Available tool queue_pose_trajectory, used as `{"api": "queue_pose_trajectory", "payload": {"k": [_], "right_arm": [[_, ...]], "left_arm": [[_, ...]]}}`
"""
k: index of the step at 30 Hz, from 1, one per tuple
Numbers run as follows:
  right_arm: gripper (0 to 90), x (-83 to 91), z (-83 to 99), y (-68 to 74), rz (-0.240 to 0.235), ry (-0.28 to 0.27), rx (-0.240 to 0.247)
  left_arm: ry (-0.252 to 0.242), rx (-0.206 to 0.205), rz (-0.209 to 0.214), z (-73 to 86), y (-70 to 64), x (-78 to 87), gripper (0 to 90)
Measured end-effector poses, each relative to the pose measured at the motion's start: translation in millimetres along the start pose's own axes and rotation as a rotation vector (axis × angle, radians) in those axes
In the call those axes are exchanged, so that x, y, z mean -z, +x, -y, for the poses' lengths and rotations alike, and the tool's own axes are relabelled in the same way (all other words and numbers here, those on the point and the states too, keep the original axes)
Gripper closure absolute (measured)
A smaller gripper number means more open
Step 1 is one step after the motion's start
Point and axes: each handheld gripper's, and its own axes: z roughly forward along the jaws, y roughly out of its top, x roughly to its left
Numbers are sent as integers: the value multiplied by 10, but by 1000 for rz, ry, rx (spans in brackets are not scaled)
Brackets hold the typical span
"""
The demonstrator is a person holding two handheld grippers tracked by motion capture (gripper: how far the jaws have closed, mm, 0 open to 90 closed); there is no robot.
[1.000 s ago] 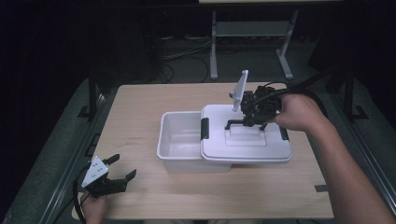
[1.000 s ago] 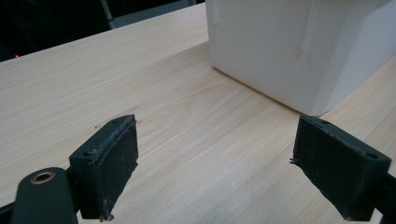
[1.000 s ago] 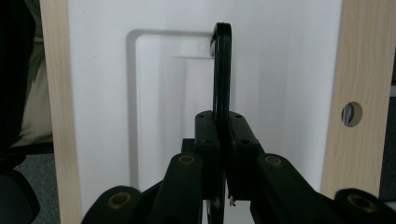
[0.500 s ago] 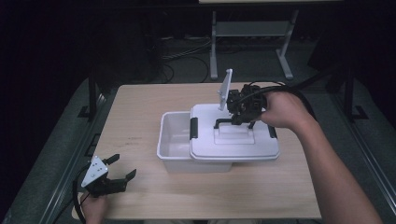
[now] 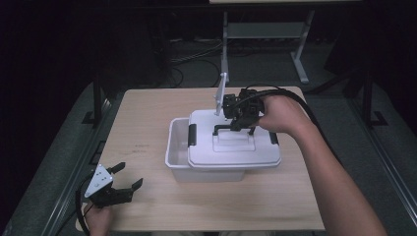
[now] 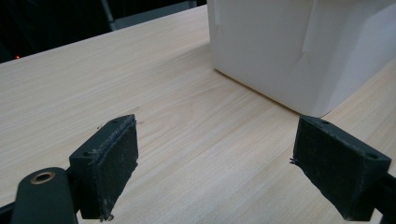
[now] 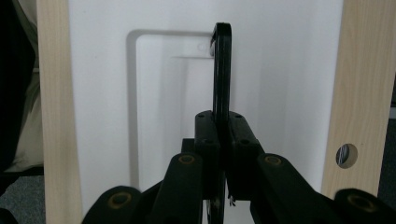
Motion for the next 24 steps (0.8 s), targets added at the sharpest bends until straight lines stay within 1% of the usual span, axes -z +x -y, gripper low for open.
{"api": "queue_pose_trajectory", "payload": {"k": [7,11,17,24], "right_arm": [[845,-46,-129,-32,-11,0,-8],[845,-59,-195,-60,-9,1,-21],[845,-80,-282,-89,-8,-1,-20],[845,-138,-399,-135,-20,2,-25]], "left_arm": [[-2,0,-1,2,7,5,135],[-5,0,-1,2,7,6,135],[-7,2,-3,3,12,12,135],[-6,1,-2,1,11,12,135]]}}
